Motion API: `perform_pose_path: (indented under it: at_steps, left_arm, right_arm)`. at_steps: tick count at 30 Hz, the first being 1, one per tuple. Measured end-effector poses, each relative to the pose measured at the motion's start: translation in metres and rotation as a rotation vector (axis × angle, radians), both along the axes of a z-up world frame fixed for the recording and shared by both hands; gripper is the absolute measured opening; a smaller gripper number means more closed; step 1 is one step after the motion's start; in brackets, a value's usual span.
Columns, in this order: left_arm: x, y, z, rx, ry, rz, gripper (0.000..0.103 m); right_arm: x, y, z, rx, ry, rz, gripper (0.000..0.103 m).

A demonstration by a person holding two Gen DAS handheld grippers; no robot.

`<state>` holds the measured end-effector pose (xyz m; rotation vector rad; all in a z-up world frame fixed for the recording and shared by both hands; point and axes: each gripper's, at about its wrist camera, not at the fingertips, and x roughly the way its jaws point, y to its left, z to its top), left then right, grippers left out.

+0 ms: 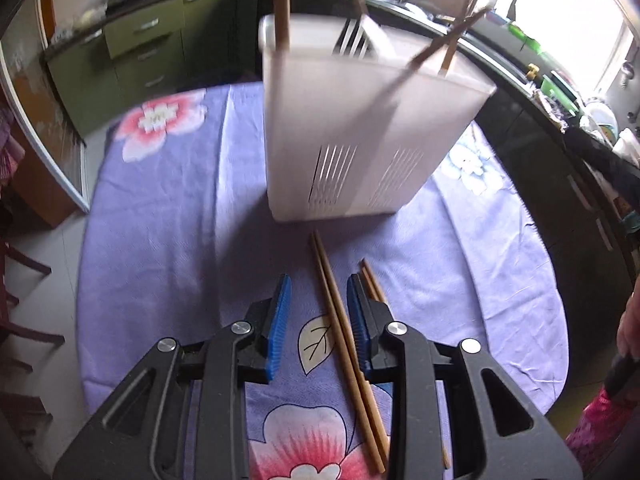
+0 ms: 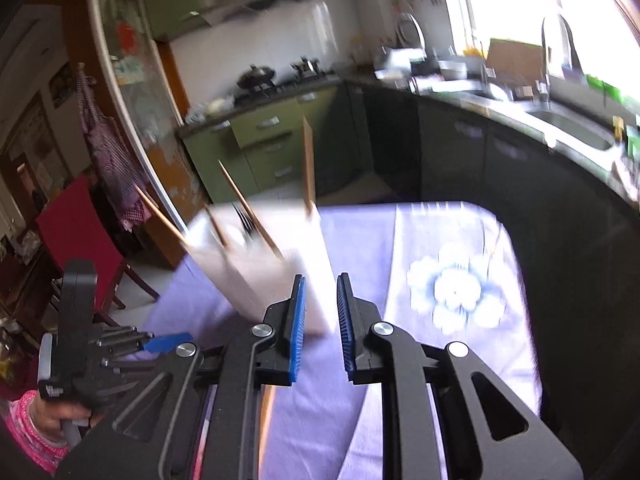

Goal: Organize utensils
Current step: 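Lower the left gripper onto a loose wooden chopstick and close on it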

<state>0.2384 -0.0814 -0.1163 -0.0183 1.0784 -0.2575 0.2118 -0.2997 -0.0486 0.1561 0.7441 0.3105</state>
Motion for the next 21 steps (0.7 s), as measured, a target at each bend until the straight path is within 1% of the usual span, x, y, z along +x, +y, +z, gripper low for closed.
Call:
perform_pose_path:
  at_steps: [4,5,8,15,19,21]
  left_arm:
    - [0.011,-0.002,-0.029,0.009,0.076,0.022,0.028]
    - [0.014,-0.002,-0.036,0.011,0.096,0.029,0.028]
    - [0.017,-0.002,-0.045,0.022,0.115,0.041,0.028]
    - [0.021,-0.007,-0.053,0.025,0.127,0.049,0.028]
    - [0.021,-0.013,-0.053,0.058,0.119,0.047,0.028]
    - [0.022,-0.015,-0.053,0.070,0.121,0.047,0.027]
  right_arm:
    - [-0.002,-0.011,-0.045,0.047,0.074,-0.010,0.016]
    - [-0.003,-0.014,-0.051,0.054,0.083,-0.011,0.016]
    - [-0.003,-0.016,-0.066,0.074,0.105,-0.008,0.016]
    - [-0.002,-0.019,-0.071,0.094,0.113,0.003,0.016]
    - [-0.004,-0.014,-0.065,0.101,0.122,0.004,0.017]
    - [-0.004,-0.014,-0.065,0.106,0.126,0.004,0.026]
